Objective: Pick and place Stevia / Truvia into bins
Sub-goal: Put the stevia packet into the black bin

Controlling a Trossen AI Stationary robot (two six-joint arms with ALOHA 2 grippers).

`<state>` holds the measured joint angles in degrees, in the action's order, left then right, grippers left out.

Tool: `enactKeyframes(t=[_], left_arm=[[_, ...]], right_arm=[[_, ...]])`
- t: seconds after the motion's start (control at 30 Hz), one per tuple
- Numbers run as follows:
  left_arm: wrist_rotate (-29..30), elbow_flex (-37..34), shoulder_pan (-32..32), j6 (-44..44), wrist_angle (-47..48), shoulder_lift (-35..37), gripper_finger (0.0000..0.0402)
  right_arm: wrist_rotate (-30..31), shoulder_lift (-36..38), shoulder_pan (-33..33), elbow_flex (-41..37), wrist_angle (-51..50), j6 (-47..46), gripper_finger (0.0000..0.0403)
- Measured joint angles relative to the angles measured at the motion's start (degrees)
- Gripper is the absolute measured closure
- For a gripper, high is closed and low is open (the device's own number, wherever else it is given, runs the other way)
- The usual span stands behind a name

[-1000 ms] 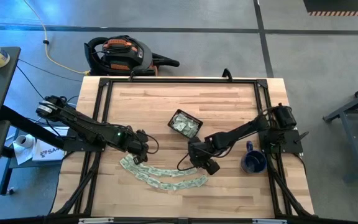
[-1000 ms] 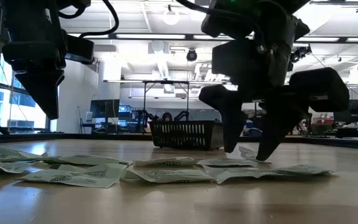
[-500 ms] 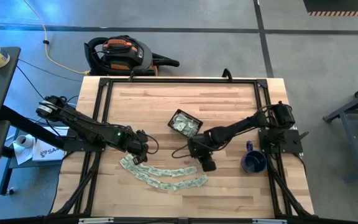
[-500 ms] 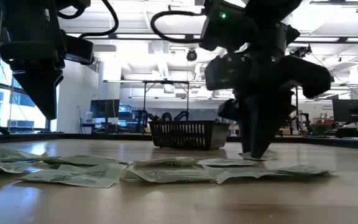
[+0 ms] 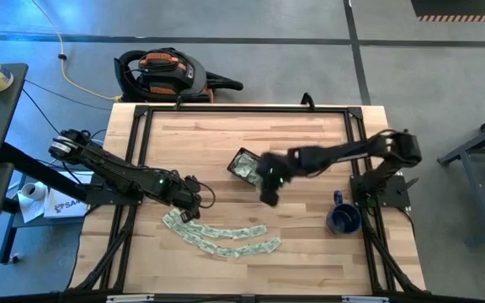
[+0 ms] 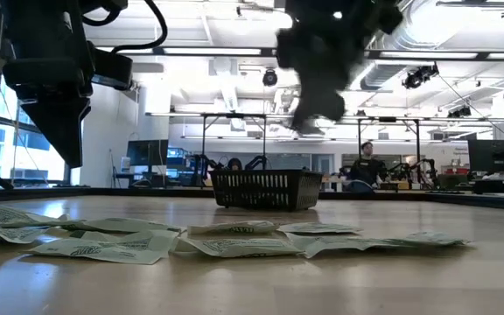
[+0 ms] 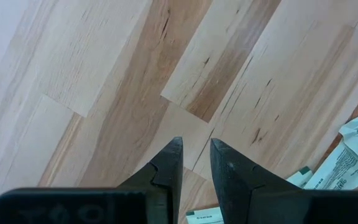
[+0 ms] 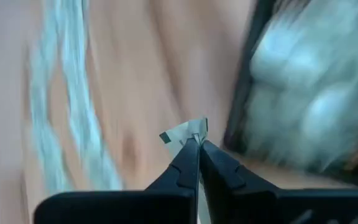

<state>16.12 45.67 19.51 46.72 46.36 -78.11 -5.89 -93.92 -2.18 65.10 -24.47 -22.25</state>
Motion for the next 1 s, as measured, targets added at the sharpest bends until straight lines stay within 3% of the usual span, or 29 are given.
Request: enactKeyframes(t=[0.13,0.27,0.37,0.47,0.63,0.8,0.93,1.0], left_arm=[[1.34,0.00,0.00,0.01,-0.39,0.00,0.0286],[2.83,0.00,0.00,0.02,-0.55,0.00,0.0286],[2.79,0.00,0.00,0.10,-0.54,0.00,0.0286],[2.73,0.00,0.00,0.96,-0.52,0.00,0.0286],[2.35,0.00,0.00,3.59,-0.57,0.00,0.0286],[1.25,0.00,0.00,4.55,-0.87,0.00,0.0286],[1.26,0.00,0.00,4.50,-1.50,0.00,0.0286],[1.29,0.00,0.00,4.01,-2.00,0.00,0.0286]], right_arm=[[4.45,-0.01,-6.62,0.96,10.37,-1.36,0.0388],[-2.86,-6.35,-11.34,0.73,14.32,-3.90,0.0385],[-6.08,-9.68,-11.19,0.66,13.12,-5.21,0.0374],[-4.61,-10.98,-10.06,0.68,13.19,-7.05,0.0347],[-3.75,-7.62,-8.66,0.72,14.26,-6.83,0.0289],[-5.47,0.79,-4.75,0.85,0.23,6.97,0.0254],[-6.31,5.16,2.71,0.37,-14.33,18.26,0.0250],[-6.60,5.19,7.58,-0.26,-16.11,21.74,0.0249]])
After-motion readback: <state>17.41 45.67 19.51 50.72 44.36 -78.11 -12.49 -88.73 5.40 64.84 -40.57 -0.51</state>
